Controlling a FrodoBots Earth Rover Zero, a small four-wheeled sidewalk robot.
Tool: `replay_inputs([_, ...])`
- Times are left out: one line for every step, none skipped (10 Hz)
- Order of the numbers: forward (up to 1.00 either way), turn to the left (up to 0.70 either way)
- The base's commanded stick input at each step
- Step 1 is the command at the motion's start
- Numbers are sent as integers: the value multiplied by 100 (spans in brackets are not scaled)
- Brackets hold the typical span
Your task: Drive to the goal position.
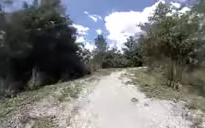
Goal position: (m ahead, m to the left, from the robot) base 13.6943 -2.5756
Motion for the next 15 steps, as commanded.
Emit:
replay_inputs([70,0])
replay_inputs([70,0])
replay_inputs([70,0])
replay_inputs([70,0])
replay_inputs([70,0])
replay_inputs([70,0])
replay_inputs([70,0])
replay_inputs([70,0])
replay_inputs([70,0])
replay_inputs([70,0])
replay_inputs([70,0])
replay_inputs([70,0])
replay_inputs([70,0])
replay_inputs([70,0])
replay_inputs([70,0])
